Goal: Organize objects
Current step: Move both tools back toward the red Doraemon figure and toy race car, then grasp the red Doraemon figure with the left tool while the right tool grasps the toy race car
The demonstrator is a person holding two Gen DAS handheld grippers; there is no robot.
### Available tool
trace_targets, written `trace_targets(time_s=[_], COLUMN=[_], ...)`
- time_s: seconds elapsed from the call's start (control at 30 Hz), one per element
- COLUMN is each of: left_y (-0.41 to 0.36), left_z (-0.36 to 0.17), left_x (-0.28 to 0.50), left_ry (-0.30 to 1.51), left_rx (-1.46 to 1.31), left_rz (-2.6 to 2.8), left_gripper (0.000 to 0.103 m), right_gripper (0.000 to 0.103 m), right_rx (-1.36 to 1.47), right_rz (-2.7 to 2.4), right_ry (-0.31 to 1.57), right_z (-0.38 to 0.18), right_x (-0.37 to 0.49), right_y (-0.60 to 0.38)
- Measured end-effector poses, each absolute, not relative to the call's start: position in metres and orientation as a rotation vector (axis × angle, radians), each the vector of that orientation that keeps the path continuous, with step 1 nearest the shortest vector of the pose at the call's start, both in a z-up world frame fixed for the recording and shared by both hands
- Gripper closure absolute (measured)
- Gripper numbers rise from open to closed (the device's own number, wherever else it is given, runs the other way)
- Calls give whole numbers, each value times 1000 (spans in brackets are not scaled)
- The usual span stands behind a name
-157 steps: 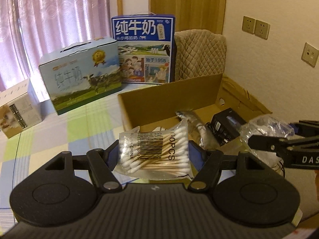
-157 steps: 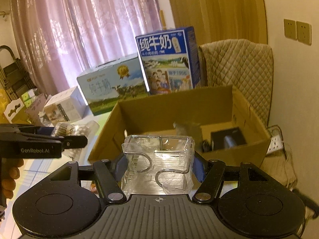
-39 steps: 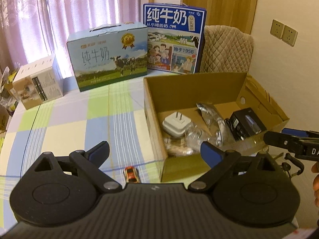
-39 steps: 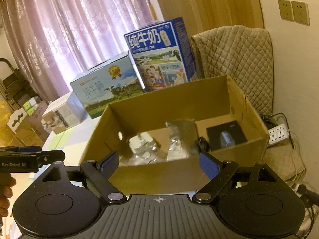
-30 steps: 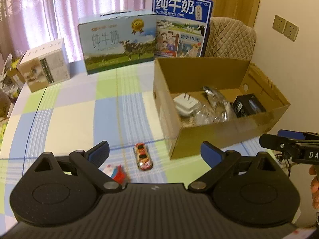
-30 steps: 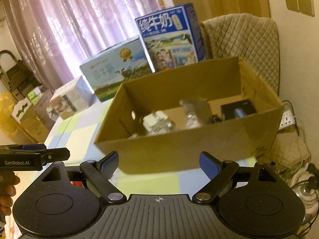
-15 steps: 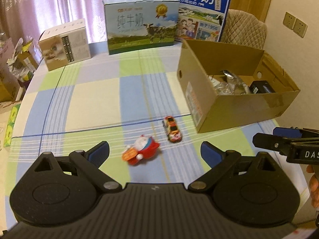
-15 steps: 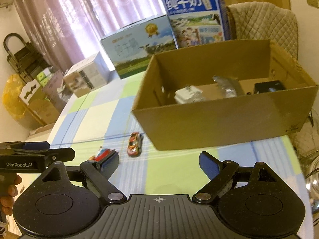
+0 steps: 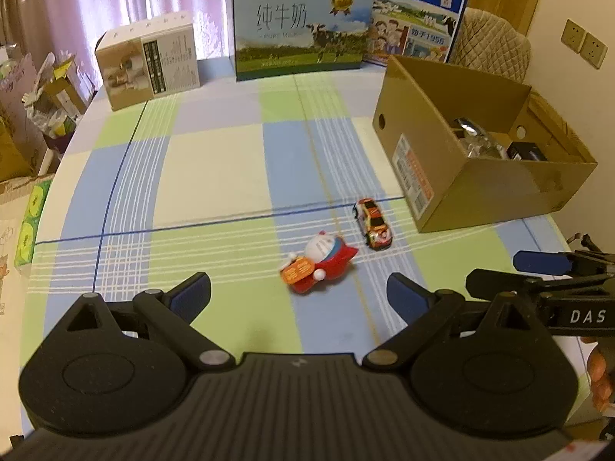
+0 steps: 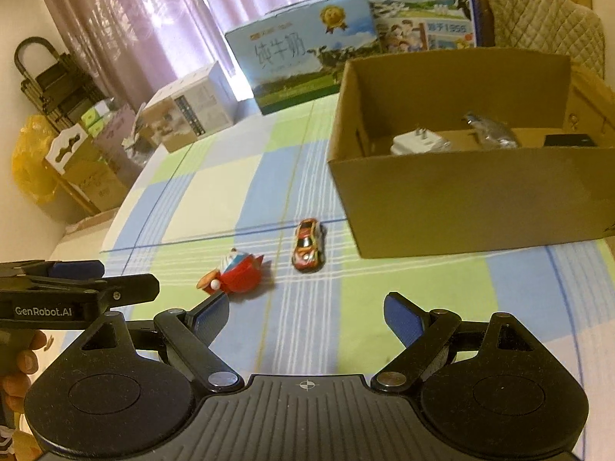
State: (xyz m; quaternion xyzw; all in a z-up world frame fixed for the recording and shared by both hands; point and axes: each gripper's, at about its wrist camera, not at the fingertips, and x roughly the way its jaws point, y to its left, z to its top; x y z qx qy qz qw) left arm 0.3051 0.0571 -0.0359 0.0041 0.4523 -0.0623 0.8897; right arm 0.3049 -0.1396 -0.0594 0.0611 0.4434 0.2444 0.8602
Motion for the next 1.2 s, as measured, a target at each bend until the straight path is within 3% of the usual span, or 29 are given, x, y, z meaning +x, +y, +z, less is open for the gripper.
trace_targets(time_s=[0.87, 1.2], left_y=[37, 18], left_z=[-108, -129], left_x=[363, 376], left_ry=[985, 937], left_rx=[163, 298], left_rz=[-250, -282], left_gripper=[8, 26], right_gripper=[18, 18], right_rx=[153, 146], right_rz=[389, 369], right_ry=[1041, 1062], right_z=[-98, -108], right_x=[340, 348], right_y=[-144, -143])
